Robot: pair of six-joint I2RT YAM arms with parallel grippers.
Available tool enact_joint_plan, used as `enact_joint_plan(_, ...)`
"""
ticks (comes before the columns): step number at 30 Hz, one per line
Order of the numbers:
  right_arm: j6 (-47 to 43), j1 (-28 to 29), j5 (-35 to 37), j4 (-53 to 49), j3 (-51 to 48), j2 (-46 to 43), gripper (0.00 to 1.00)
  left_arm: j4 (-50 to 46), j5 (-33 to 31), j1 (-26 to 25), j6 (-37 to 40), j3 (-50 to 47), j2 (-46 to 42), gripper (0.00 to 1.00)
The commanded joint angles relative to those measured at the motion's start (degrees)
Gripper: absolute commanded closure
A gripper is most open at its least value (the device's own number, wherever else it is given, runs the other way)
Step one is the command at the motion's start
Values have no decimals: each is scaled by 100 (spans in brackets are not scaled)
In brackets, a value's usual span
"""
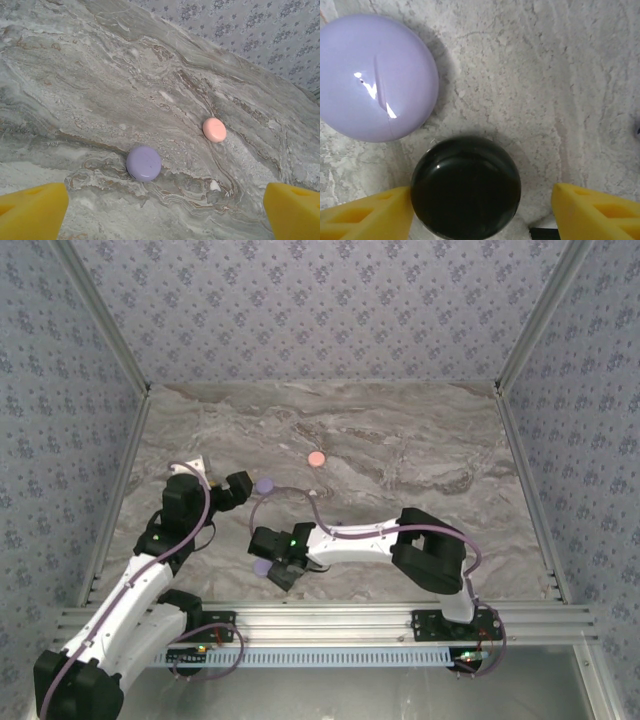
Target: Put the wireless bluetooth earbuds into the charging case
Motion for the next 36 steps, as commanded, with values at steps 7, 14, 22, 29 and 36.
enact_joint_plan(7,152,23,-5,-46,130,85,43,-55,-54,24,-55,1,-66,1)
enact_joint_plan(14,77,-102,22,-15,-63,-301,50,-55,11,25,-73,35,-66,1)
enact_joint_plan(22,-458,-263,544,576,-700,-1509,50,59,840,25,-37,193,80,1)
enact_joint_plan(29,-1917,-569,1487,1876,-1890,-3228,51,-88,3033,11,45,732,483,8)
enact_joint_plan(36,-3418,-843,1540,3290,-2683,-4455,51,606,4355,-186,-377,826,401,10)
